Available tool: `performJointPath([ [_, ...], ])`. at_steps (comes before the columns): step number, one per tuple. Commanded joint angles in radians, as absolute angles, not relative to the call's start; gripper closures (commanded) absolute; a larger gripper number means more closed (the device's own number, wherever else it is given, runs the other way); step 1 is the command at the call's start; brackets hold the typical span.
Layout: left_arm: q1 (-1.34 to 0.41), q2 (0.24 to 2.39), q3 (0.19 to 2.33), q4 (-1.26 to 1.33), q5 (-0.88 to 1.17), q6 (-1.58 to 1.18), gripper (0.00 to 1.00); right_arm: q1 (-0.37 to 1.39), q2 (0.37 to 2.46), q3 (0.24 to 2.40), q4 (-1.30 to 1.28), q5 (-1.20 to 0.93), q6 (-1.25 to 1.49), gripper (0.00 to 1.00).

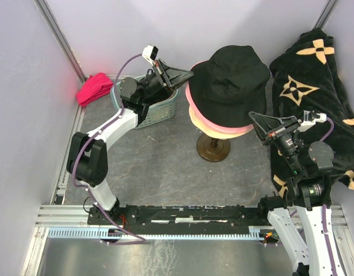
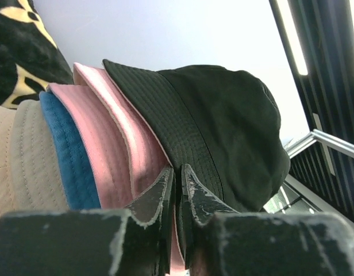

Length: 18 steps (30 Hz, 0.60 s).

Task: Stack the hats
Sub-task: Stack the hat on the hat.

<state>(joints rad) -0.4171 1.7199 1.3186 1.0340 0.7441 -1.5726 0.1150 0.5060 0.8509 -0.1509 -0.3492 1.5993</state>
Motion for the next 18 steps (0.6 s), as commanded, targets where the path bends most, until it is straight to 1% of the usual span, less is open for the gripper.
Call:
performJointPath([
  [1,-0.418,1.758,1.36,1.205,0.76,-1.687,0.89,0.116,0.515,0.884,-0.163,-0.385,1.568,0.98],
  [3,-0.417,1.769,1.348,1.235,0.756,-1.695,0.95,0.115,0.513,0.884,-0.17,-0.384,1.564,0.98],
  [4,-0.419,1.769,1.341,1.239,0.75,-1.695,0.97,0.115,0.511,0.882,-0.175,-0.382,1.563,0.98],
  [18,-0.394,1.775,1.21,1.192,0.729,-1.656,0.97,0.116,0.422,0.756,-0.224,-0.334,1.559,0.98],
])
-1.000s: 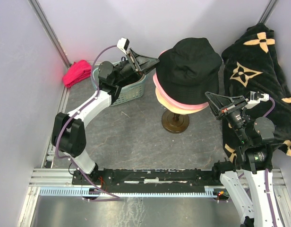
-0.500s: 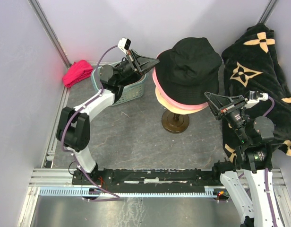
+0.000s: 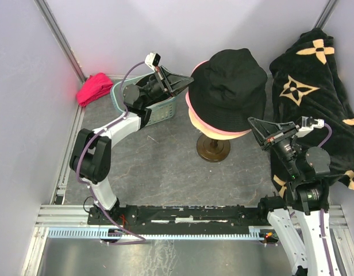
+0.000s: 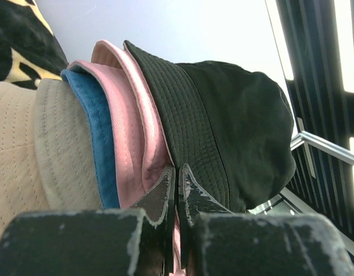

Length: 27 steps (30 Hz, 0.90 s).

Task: Stack the hats
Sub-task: Stack the hat on the hat.

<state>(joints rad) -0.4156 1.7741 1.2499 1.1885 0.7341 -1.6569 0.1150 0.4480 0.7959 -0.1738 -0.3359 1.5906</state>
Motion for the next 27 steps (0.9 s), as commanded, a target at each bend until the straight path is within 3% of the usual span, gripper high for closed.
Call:
performJointPath([
  [1,-0.394,1.777,1.206,1.193,0.73,-1.654,0.97,0.116,0.417,0.746,-0.225,-0.331,1.559,0.98],
  [27,-0.354,1.769,1.072,1.023,0.771,-1.492,0.97,0.115,0.421,0.535,-0.136,-0.294,1.574,0.98],
])
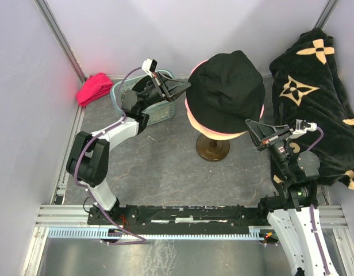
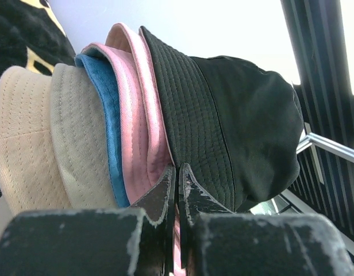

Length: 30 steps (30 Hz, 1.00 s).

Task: Stack the hats
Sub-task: Stack the hat on the hat.

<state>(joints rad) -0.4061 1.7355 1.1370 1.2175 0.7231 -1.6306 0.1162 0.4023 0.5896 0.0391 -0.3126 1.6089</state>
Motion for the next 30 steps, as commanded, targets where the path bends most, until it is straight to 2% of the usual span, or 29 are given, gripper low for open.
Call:
performJointPath([
  [1,-0.354,1.769,1.074,1.017,0.774,-1.487,0.97,0.115,0.424,0.538,-0.134,-0.295,1.572,0.98],
  [5,-0.353,1.755,1.099,0.917,0.788,-1.416,0.97,0.115,0.44,0.56,-0.149,-0.296,1.547,0.98],
  [10,-0.352,1.713,1.14,0.652,0.768,-1.226,0.97,0.114,0.443,0.584,-0.188,-0.284,1.514,0.98],
  [15,-0.351,1.72,1.174,0.705,0.787,-1.272,0.97,0.115,0.477,0.626,-0.189,-0.284,1.478,0.97],
  [18,-0.353,1.729,1.18,0.786,0.801,-1.325,0.97,0.114,0.495,0.655,-0.18,-0.281,1.456,0.9],
  [22,-0.353,1.742,1.186,0.863,0.815,-1.382,0.97,0.114,0.511,0.674,-0.152,-0.285,1.448,0.74],
  [25,-0.353,1.751,1.192,0.908,0.821,-1.42,0.95,0.115,0.523,0.693,-0.154,-0.29,1.436,0.66],
  [30,-0.353,1.77,1.193,1.026,0.825,-1.505,0.88,0.115,0.523,0.717,-0.178,-0.287,1.412,0.63],
])
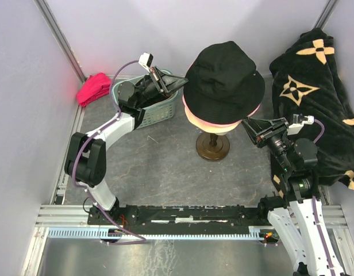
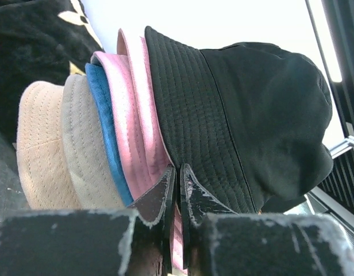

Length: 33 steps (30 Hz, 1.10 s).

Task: Stack the hats
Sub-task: Stack the hat on the hat.

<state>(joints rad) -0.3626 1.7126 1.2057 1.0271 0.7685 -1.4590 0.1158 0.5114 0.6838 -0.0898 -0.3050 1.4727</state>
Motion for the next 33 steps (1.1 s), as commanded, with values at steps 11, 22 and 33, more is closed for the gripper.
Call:
performJointPath([
  [11,-0.357,1.804,1.197,1.293,0.845,-1.679,0.76,0.115,0.443,0.776,-0.341,-0.208,1.328,0.63],
  [22,-0.341,1.759,1.152,1.236,0.796,-1.641,0.7,0.114,0.39,0.854,-0.479,-0.141,1.246,0.56],
  [33,-0.237,1.562,1.015,0.94,0.66,-1.457,0.64,0.115,0.387,0.979,-0.634,-0.064,1.13,0.48],
])
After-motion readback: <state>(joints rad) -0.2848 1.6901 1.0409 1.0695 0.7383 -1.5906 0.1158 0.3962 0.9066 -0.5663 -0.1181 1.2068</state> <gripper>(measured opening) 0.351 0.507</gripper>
